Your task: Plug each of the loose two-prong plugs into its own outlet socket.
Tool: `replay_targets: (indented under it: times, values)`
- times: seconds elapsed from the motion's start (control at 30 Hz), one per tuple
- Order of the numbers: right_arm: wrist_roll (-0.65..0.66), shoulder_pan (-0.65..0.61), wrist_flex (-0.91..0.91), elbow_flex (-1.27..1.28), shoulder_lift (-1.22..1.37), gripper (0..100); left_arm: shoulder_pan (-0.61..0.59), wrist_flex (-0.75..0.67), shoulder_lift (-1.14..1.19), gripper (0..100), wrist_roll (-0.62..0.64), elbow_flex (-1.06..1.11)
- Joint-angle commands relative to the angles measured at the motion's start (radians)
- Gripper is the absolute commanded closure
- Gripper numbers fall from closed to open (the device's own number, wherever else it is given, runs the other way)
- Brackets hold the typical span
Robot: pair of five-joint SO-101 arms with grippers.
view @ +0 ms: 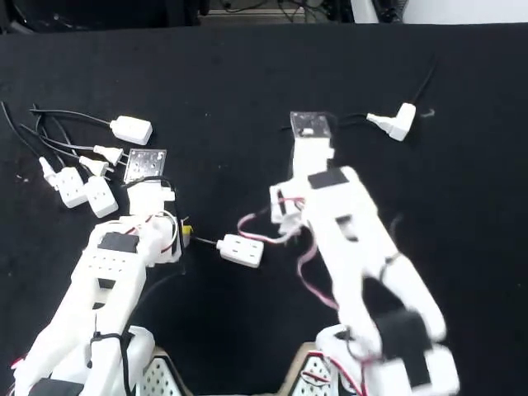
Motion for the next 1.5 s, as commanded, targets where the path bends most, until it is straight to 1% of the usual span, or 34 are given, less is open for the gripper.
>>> replay_targets:
  times: [0.0,0.1,0.17,0.3,0.37,0.47,0.53,0.57,0.63,0.73,0.8,0.87,0.93,0.97,1.07,1.2,1.4,1.47]
  values:
    - [0.158,0.037,0.0,0.116,-0.177,98.7,-0.01,-0.012,-0.025,80,0.011,-0.002]
    - [0.239,0.034,-0.051,0.232,-0.223,98.5,-0.01,-0.014,-0.025,80,0.012,-0.002]
    - [0.269,0.04,-0.087,0.278,-0.216,96.1,-0.01,-0.014,-0.025,80,0.012,-0.002]
    - [0.275,0.04,-0.092,0.3,-0.176,81.9,-0.01,-0.014,-0.025,80,0.012,-0.002]
    - [0.276,0.04,-0.091,0.288,-0.173,76.4,-0.01,-0.014,-0.025,80,0.012,-0.002]
    - [0.276,0.044,-0.006,0.22,-0.189,76.3,-0.01,-0.014,-0.025,80,0.012,-0.002]
    - [0.281,0.051,0.087,0.147,-0.213,79.4,-0.01,-0.014,-0.025,80,0.012,-0.002]
    - [0.307,0.064,0.118,0.116,-0.223,81.5,-0.01,-0.014,-0.025,80,0.012,-0.002]
    - [0.436,0.106,0.123,0.088,-0.234,87.6,-0.01,-0.014,-0.025,80,0.012,-0.002]
    - [0.752,0.175,0.038,0.136,-0.232,98.2,-0.01,-0.014,-0.025,80,0.012,-0.001]
    - [0.982,0.219,-0.055,0.219,-0.234,97.7,-0.01,-0.014,-0.025,80,0.012,-0.001]
    - [1.169,0.262,-0.16,0.317,-0.234,95.7,-0.01,-0.014,-0.025,80,0.012,-0.001]
    - [1.298,0.281,-0.259,0.414,-0.24,95.1,-0.01,-0.014,-0.025,80,0.012,-0.001]
    - [1.333,0.279,-0.298,0.452,-0.242,95.0,-0.01,-0.014,-0.025,80,0.012,-0.001]
    - [1.352,0.256,-0.351,0.513,-0.242,94.9,-0.01,-0.014,-0.025,80,0.012,-0.001]
    - [1.333,0.193,-0.324,0.513,-0.243,95.1,-0.01,-0.014,-0.025,80,0.012,-0.001]
    - [1.111,0.075,-0.19,0.409,-0.243,94.8,-0.01,-0.014,-0.025,80,0.012,-0.001]
    - [1.074,0.031,-0.14,0.377,-0.243,94.8,-0.01,-0.014,-0.025,80,0.012,-0.001]
